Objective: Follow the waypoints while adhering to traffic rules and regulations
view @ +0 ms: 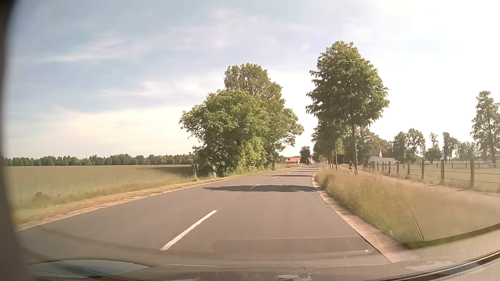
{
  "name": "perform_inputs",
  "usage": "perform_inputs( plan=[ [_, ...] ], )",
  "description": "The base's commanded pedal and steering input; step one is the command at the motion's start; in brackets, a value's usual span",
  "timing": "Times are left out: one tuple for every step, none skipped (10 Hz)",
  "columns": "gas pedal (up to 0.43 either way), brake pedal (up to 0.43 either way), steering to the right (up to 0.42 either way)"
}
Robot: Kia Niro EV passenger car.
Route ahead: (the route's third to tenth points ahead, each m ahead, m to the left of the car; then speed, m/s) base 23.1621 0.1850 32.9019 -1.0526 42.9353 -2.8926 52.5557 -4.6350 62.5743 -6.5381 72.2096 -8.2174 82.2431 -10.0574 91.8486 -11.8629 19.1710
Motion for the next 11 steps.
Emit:
perform_inputs(
  plan=[
    [0.177,0.000,0.031],
    [0.177,0.000,0.031],
    [0.177,0.000,0.031],
    [0.177,0.000,0.031],
    [0.177,0.000,0.031],
    [0.189,0.000,0.031],
    [0.197,0.000,0.031],
    [0.209,0.000,0.031],
    [0.209,0.000,0.030],
    [0.209,0.000,0.029],
    [0.209,0.000,0.028]
  ],
)
